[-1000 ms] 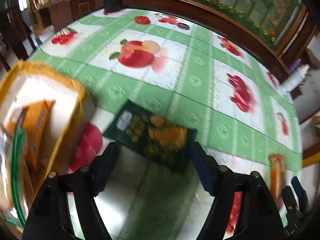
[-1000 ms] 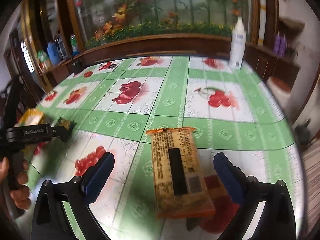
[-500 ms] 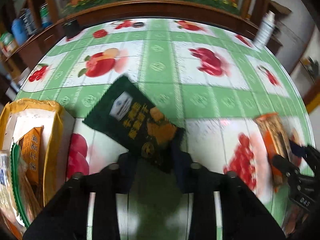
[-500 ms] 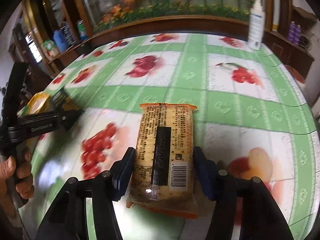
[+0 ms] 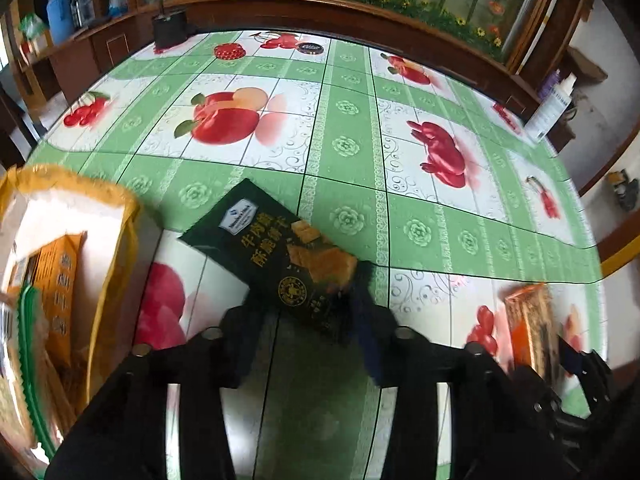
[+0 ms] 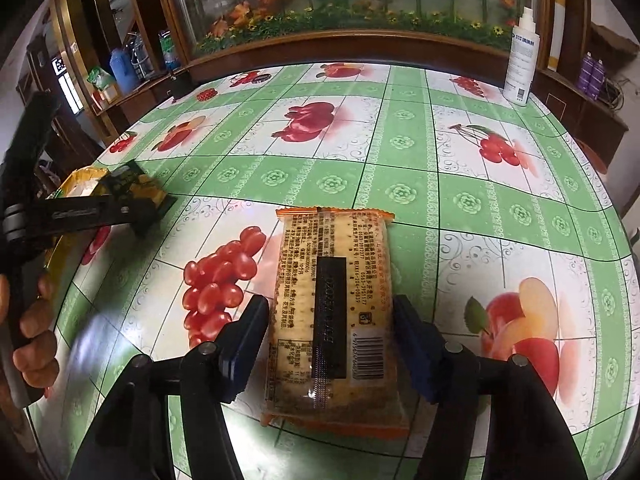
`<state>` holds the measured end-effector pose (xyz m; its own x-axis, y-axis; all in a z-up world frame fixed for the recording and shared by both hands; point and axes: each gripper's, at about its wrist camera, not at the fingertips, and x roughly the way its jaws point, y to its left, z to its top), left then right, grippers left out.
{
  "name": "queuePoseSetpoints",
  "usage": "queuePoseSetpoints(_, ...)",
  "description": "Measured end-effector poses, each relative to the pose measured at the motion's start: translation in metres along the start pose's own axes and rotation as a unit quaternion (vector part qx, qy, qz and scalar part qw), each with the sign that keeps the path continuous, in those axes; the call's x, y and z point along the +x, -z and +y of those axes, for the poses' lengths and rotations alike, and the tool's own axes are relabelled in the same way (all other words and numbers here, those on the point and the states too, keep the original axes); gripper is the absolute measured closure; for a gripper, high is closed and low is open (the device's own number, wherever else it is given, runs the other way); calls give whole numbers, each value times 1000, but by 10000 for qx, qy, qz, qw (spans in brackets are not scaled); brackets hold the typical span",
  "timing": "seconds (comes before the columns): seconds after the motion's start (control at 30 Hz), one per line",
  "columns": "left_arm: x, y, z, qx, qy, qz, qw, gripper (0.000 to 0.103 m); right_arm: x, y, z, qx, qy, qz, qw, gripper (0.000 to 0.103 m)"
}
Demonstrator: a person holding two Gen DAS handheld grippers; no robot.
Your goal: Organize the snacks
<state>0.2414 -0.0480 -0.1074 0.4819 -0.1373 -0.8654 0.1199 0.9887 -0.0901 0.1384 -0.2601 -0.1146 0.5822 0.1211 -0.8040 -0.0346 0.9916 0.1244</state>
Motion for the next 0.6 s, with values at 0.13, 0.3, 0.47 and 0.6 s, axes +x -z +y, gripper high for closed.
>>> queuePoseSetpoints(0.13,-1,9,-11,440,-231,-147,9987,59,0,1,3,-19,-2,1,10000,37)
queuePoseSetpoints(0.3,-13,27,-10,744,-146,-208,9969,97,-4,7,4,-27,-15,-16,10000,42)
queuePoseSetpoints(0.47,-30,56,-2,865,-85,-234,9959,103,-14,22,11,-73,-61,-40,9999,43)
queuePoseSetpoints(0.6,-44,81,2,875,-90,-219,9959,103,-22,35,16,-95,-74,-68,9999,43)
